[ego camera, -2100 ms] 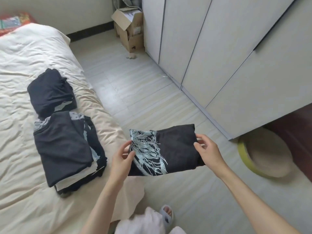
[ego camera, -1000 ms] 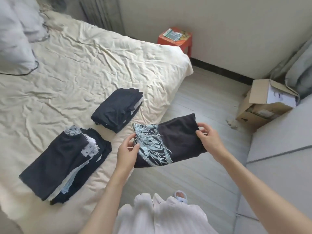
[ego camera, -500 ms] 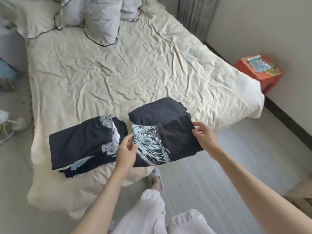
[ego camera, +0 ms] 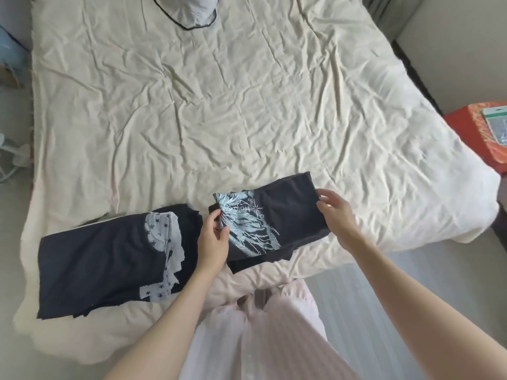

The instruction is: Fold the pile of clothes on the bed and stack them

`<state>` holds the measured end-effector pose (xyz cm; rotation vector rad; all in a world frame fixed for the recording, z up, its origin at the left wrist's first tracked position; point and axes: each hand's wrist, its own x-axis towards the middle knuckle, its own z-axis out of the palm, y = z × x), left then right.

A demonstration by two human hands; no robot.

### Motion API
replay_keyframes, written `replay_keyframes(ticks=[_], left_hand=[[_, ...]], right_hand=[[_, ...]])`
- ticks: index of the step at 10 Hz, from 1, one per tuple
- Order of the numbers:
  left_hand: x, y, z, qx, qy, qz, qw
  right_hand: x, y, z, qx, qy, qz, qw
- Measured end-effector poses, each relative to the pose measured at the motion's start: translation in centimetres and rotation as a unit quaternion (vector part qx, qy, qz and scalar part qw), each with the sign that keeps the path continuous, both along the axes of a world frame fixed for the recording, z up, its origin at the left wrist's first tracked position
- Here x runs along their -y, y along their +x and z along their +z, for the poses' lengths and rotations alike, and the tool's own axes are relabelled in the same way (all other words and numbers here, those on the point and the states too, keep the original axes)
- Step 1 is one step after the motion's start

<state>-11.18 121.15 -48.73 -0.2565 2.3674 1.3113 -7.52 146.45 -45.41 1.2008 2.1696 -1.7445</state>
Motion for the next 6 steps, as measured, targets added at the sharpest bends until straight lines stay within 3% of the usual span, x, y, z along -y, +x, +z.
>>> replay_keyframes(ticks=[1,2,3,4,5,6], left_hand=[[-0.9,0.4,-2.0,0.076,-0.049,-0.013,0.996],[-1.6,1.0,-1.8,0.045,-0.090,-0.042,0.994],[-2.2,1.4,-0.8,-0.084,-0.191,-0.129,0.969],[-3.3,1.9,-0.8,-0.098,-0.301,-0.312,0.896],[-4.3,1.8,-2.1,-0.038,-0.366,-0.400,0.839],[-4.7,0.9,-2.7,0.008,-0.380,-0.414,0.827]], right_hand=[[-0.1,-0.2,-3.2,0.077,0.009,0.094,0.993],[0.2,0.4,-4.6,0.127,0.073,0.177,0.973],[-0.3,0.7,-4.2,0.140,0.077,0.216,0.963],[-1.0,-0.7,-1.9,0.112,0.039,0.174,0.978],[-2.2,-3.6,2.9,-0.021,-0.022,0.055,0.998],[-5.6,-6.4,10.4,-0.253,-0.133,0.068,0.956]])
